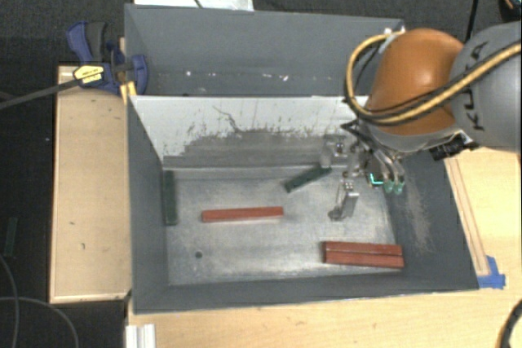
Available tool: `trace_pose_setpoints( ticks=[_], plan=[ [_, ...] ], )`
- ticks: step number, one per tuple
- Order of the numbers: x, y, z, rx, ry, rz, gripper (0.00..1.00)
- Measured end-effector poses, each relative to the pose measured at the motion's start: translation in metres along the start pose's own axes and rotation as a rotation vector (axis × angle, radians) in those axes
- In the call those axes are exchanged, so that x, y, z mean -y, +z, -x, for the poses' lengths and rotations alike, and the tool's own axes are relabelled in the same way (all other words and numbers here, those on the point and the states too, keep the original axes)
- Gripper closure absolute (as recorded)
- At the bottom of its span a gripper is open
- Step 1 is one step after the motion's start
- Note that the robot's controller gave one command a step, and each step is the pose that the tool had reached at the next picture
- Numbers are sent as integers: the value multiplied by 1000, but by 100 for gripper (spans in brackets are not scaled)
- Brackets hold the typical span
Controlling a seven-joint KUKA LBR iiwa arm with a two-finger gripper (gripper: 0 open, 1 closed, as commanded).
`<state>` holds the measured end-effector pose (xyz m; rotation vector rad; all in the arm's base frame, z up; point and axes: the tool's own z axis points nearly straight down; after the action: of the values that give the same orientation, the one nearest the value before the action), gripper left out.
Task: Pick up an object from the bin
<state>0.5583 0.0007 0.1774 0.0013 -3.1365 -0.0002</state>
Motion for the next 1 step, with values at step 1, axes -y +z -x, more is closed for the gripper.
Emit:
trace_pose_setpoints(
  ticks=[1],
  plan=[
    [-45,100,19,0,90,2,0]
  ],
)
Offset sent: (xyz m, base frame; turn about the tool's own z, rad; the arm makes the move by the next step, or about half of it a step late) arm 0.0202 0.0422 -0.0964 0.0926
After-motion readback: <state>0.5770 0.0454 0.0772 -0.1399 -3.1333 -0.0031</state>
